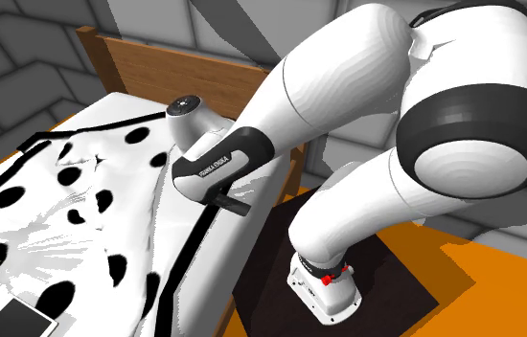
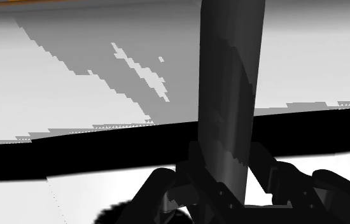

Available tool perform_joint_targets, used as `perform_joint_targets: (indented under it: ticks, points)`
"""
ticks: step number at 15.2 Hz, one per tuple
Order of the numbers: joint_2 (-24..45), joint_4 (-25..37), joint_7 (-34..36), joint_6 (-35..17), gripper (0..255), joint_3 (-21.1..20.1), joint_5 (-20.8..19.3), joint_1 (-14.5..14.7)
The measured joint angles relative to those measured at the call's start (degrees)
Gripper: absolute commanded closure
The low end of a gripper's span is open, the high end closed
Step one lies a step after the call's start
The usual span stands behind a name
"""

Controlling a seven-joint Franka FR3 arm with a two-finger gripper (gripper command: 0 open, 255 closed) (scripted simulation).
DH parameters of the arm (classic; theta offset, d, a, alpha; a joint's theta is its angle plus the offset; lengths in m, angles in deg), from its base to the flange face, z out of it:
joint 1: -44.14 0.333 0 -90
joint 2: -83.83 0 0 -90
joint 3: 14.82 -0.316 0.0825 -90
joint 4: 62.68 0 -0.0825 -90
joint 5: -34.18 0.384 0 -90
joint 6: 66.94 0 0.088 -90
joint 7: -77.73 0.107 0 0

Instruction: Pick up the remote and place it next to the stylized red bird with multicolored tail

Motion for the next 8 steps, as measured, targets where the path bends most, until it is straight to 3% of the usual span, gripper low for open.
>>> perform_joint_targets:
  ticks: [8]
  points:
    - [-0.35, 0.03, -0.08, 0.56, 255, 0.19, -0.09, -0.09]
